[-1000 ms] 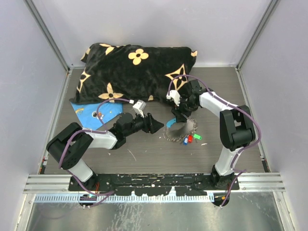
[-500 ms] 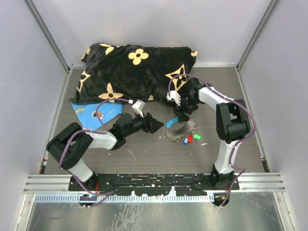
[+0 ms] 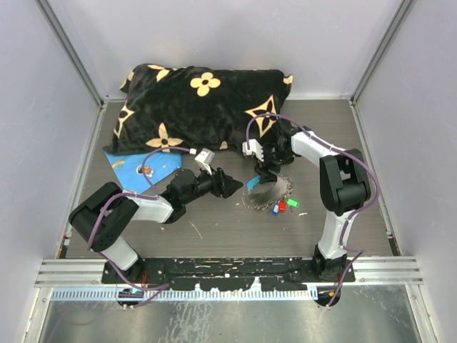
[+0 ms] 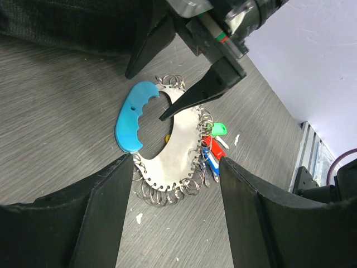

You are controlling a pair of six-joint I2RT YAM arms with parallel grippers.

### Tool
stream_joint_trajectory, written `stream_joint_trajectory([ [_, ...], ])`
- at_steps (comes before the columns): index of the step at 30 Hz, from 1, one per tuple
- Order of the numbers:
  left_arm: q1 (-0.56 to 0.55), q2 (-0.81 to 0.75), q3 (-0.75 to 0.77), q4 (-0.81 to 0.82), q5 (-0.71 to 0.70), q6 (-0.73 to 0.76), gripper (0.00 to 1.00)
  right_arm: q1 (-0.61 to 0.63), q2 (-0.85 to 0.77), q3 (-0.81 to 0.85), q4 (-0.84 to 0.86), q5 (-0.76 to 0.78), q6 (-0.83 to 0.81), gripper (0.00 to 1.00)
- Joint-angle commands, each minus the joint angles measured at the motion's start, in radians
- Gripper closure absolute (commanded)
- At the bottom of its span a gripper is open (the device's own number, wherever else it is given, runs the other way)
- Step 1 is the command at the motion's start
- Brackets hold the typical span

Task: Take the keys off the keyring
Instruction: Pick up the keyring from the center of the board.

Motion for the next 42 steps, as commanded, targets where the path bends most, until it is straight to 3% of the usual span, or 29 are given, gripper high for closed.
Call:
stream_joint_trajectory([
  [1,-0.002,-0.015,-0.003,0.082,-0.02,0.001,0.36,0.004,-0.089,0.003,-0.024,-0.096,-0.017,0.32],
  [6,-0.003,-0.018,-0.009,0.085,-0.025,0.001,0.36,-0.031,-0.139,-0.019,-0.011,0.008,0.046,0.39],
  [10,-0.002,-0.013,-0.007,0.092,-0.023,-0.002,0.36,-0.07,-0.198,-0.098,0.104,0.136,0.228,0.42],
  [16,-0.002,-0.008,-0.006,0.097,-0.017,-0.004,0.36,-0.036,-0.196,-0.134,0.147,0.261,0.44,0.55],
  [22,-0.003,-0.006,-0.005,0.1,-0.017,-0.006,0.36,-0.025,-0.213,-0.169,0.215,0.325,0.558,0.56],
  [31,-0.002,-0.007,-0.004,0.101,-0.011,-0.007,0.36,-0.016,-0.161,-0.166,0.241,0.407,0.615,0.63],
  [42,-0.002,-0.005,-0.007,0.107,-0.01,-0.008,0.36,-0.001,-0.112,-0.163,0.259,0.444,0.641,0.59],
])
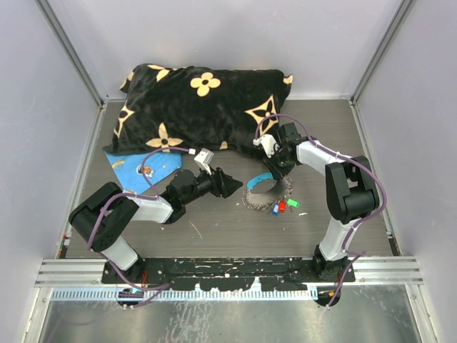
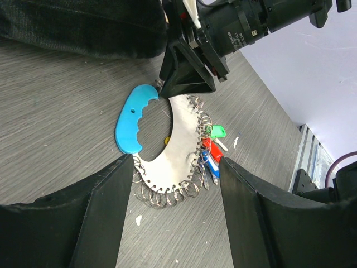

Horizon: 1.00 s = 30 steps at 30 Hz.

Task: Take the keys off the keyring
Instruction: Pick up the keyring from the center of the board.

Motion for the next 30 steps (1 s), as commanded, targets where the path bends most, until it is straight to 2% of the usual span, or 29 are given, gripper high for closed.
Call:
stream_joint_trajectory([
  [1,-0.002,-0.005,0.0,0.085,-0.003,-0.002,0.36,0.01,0.008,0.01,0.031,0.03,0.019,0.58],
  [10,-0.002,-0.003,0.001,0.087,-0.001,-0.002,0.36,0.013,0.03,0.011,0.036,0.064,0.018,0.61],
  [30,-0.001,-0.001,0.0,0.092,0.004,-0.001,0.36,0.014,-0.023,0.023,0.016,0.009,0.008,0.86],
])
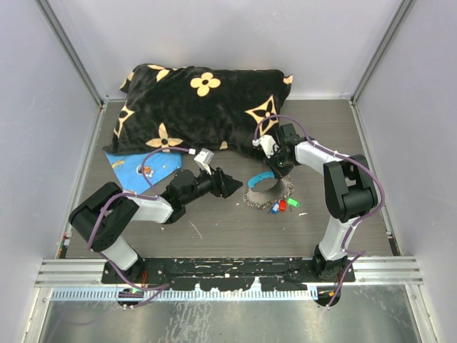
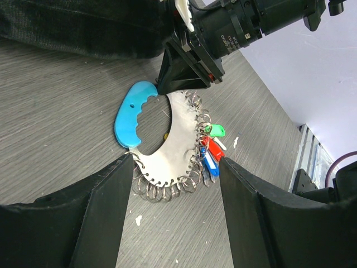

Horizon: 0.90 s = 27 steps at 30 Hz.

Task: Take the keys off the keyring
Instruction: Pick up the keyring from the center of the board.

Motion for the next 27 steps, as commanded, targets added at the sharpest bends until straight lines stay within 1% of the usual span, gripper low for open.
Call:
stream_joint_trajectory([
  [1,-0.002,-0.001,0.0,0.092,0.004,-0.001,0.36,0.005,-0.051,0.023,0.002,-0.036,-0.01,0.87],
  [6,-0.001,-0.001,0.0,0.094,0.005,-0.001,0.36,0.005,-0.068,0.025,-0.006,-0.066,-0.023,0.89],
  [17,-0.002,0.0,-0.002,0.097,0.007,0.001,0.36,0.004,-0.109,0.019,-0.012,-0.135,-0.047,0.88],
  [27,-0.003,0.01,-0.002,0.117,0.022,-0.001,0.35,0.003,-0.227,-0.031,0.01,-0.259,-0.105,0.93],
])
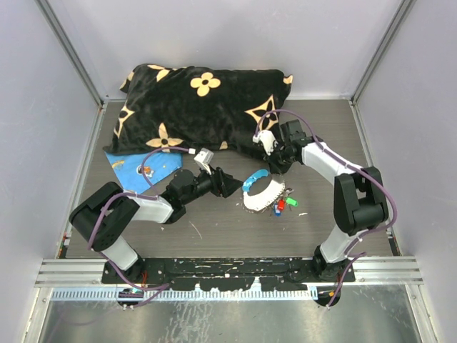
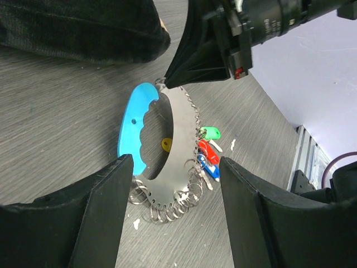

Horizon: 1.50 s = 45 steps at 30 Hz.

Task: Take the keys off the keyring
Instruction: Pick up the keyring from the center of the board.

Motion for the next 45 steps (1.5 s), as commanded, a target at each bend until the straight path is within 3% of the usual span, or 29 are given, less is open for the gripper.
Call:
stream_joint_trajectory([
  [1,-0.003,0.009,-0.001,0.099,0.021,-0.001,0.35,0.002,-0.121,-0.029,0.036,-0.103,-0.045,0.94],
  [6,-0.003,0.055,0.005,0.176,0.053,0.004,0.33,0.001,-0.191,-0.062,0.057,-0.169,-0.065,0.94],
  [11,-0.002,0.16,-0.016,0.405,0.093,-0.012,0.24,-0.001,-0.248,-0.09,0.071,-0.238,-0.09,0.95],
  [18,-0.002,0.197,0.007,0.409,0.102,-0.023,0.24,0.0,-0.299,-0.112,0.074,-0.311,-0.121,0.95],
  [27,-0.014,0.255,0.057,0.403,0.151,-0.067,0.33,0.0,-0.309,-0.11,0.071,-0.351,-0.114,0.95],
  [32,-0.028,0.254,0.084,0.334,0.135,-0.059,0.39,0.003,-0.308,-0.109,0.07,-0.369,-0.109,0.95],
  [37,-0.035,0.228,0.143,0.122,0.108,-0.044,0.49,0.009,-0.304,-0.107,0.068,-0.377,-0.106,0.95],
  [45,-0.079,0.18,0.213,-0.139,0.009,0.044,0.53,0.019,-0.297,-0.106,0.067,-0.377,-0.106,0.95],
])
